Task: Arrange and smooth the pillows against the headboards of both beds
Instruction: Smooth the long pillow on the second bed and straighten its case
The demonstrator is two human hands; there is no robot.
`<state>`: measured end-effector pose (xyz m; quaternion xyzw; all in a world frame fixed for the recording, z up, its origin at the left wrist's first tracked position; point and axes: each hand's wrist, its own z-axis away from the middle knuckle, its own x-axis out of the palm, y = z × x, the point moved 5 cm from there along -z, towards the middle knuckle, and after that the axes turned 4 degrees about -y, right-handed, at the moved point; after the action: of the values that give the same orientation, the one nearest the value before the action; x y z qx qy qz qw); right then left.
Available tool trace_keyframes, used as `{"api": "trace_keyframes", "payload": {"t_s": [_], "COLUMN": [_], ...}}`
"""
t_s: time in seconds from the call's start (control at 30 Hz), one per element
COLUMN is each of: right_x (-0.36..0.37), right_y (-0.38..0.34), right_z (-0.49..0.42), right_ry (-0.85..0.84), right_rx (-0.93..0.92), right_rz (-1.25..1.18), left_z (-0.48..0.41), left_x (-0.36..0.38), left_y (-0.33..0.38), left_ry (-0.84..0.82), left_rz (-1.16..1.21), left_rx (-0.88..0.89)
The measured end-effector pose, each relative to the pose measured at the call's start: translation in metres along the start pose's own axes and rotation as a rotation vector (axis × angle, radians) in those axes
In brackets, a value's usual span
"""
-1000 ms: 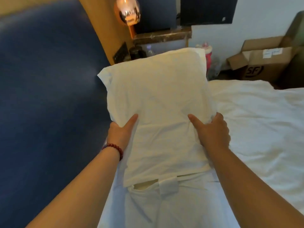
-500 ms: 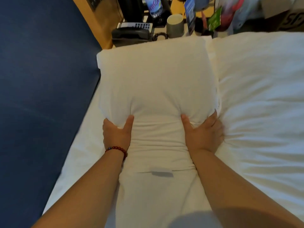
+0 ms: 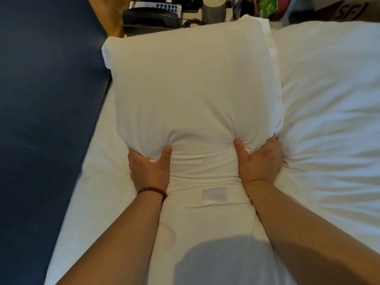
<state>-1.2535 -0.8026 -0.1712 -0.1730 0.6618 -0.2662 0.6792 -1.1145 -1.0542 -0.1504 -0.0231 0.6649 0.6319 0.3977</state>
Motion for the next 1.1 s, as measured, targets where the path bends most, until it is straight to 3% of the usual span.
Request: {"api": "trace_keyframes", "payload": {"t_s": [0.27,0.87,1.1], "right_x": [-0.004,-0.01,-0.047], "right_y": [-0.002,-0.007,-0.023], "right_z": [0.009,0.008,0.022], "right_ry": [0.048,0.043,-0.116], "right_rx": [-0.006,0.01,0.068], "right_rz": [-0.063,-0.055,-0.016], "left_z": [0.002,0.009,0.021], "left_x": [-0.002,-0.007,-0.047], "left_y": [-0.007,0.002,0.033], "left_ry": [-0.027,-0.109,-0.231], "left_rz": [0.047,0.005,0.211], "left_rx": [0.054,-0.009,-0.215]}}
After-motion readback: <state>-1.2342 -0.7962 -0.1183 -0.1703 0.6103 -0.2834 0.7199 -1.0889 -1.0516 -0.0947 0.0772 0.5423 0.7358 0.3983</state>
